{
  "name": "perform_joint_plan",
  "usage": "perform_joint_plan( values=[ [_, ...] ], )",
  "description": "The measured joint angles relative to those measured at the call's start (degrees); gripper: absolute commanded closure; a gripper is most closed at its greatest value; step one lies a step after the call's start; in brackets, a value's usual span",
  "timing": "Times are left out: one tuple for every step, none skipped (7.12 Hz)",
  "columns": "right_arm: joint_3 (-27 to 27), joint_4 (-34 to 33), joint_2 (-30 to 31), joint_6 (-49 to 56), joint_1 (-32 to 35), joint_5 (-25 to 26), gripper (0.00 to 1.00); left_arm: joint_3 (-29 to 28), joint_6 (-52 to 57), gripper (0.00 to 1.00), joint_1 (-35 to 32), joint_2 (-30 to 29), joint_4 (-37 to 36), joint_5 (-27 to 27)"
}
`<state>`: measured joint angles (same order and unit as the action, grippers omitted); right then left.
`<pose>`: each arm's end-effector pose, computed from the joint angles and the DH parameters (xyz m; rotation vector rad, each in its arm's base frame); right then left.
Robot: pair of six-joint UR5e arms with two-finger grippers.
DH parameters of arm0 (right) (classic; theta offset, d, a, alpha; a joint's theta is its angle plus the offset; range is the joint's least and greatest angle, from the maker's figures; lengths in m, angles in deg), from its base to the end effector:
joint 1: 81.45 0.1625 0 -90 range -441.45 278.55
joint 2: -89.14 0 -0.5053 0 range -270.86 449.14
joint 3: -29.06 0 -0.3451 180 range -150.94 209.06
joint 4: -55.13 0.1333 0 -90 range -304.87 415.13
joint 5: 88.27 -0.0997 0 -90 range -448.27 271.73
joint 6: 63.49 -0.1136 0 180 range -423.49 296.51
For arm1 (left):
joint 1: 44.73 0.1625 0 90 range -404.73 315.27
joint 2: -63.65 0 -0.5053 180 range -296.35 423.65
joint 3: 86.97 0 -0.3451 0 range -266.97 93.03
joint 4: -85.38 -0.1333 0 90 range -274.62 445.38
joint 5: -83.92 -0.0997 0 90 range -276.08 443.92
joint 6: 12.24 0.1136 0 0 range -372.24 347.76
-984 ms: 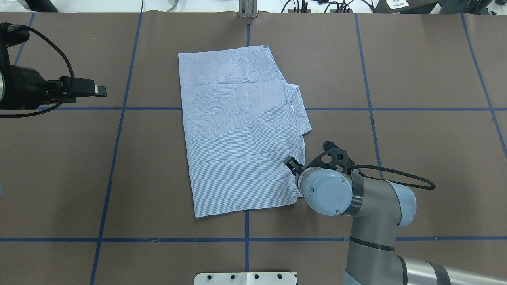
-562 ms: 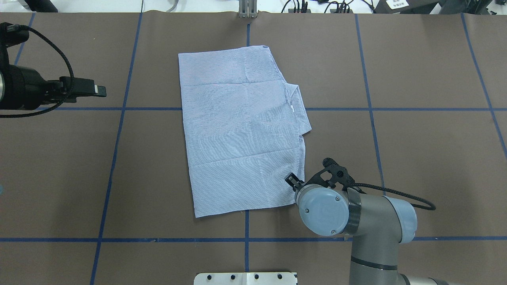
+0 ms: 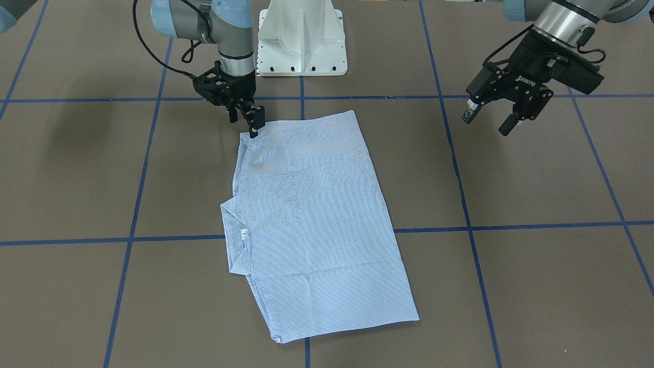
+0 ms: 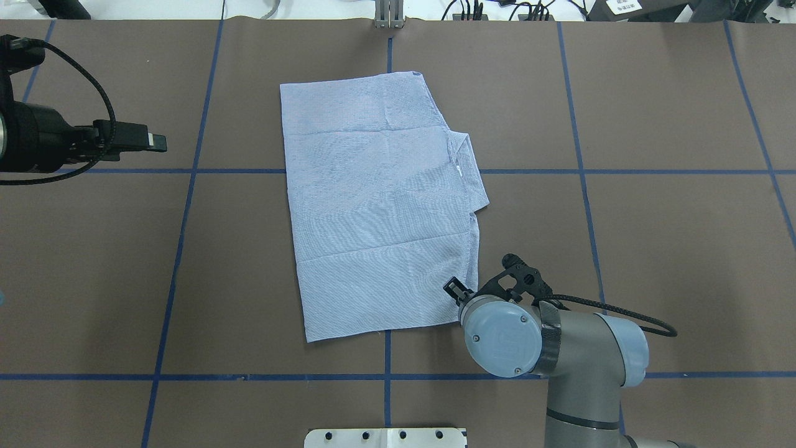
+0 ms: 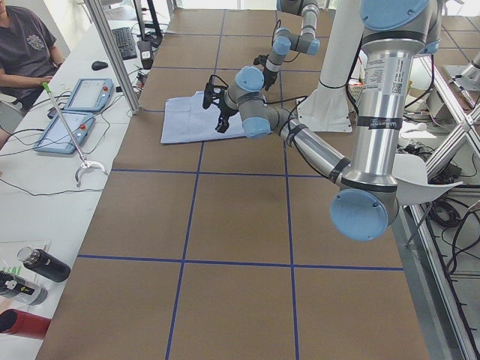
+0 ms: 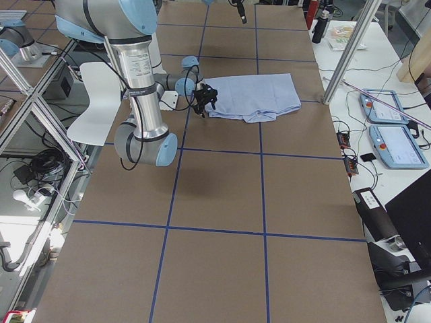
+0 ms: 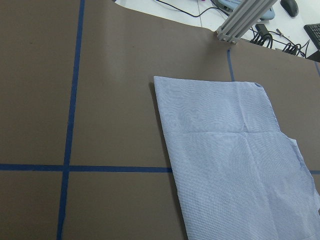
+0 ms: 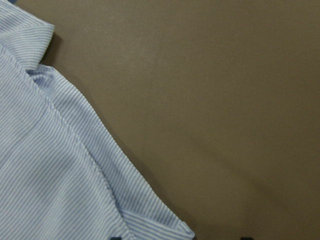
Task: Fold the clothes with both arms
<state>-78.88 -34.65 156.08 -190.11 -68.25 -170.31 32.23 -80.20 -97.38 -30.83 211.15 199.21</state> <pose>-0.5574 -0.2838 0.4199 -0.0162 -0.7557 0.8793 0.2104 -0.4154 0.4176 0.4154 1.1791 -0.1956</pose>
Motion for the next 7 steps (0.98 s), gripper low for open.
perform_joint_plan(
  values=[
    [0.08, -0.02, -0.03, 0.66, 0.42, 0.02, 0.19, -0.01, 0.02, 0.00, 0.00, 0.00, 0.00, -0.04],
    [0.20, -0.04, -0.19, 1.64, 0.77, 0.05, 0.19, -0.01, 0.02, 0.00, 0.00, 0.00, 0.00, -0.04],
    [0.42, -0.07, -0.62, 2.33, 0.96, 0.09, 0.19, 0.00, 0.02, 0.00, 0.00, 0.00, 0.00, -0.03],
    [0.96, -0.15, -1.43, 2.66, 1.00, 0.11, 0.19, 0.01, 0.01, 0.00, 0.00, 0.00, 0.00, -0.05],
    [1.71, -0.25, -2.21, 2.94, 0.98, 0.10, 0.19, 0.04, -0.01, 0.00, 0.00, 0.00, 0.00, -0.06],
    [2.15, -0.34, -2.49, 3.25, 0.89, 0.07, 0.19, 0.08, -0.02, 0.00, 0.00, 0.00, 0.00, -0.07],
    [2.36, -0.47, -2.57, 3.44, 0.77, 0.02, 0.25, 0.12, -0.04, 0.00, 0.00, 0.00, 0.00, -0.07]
  ],
)
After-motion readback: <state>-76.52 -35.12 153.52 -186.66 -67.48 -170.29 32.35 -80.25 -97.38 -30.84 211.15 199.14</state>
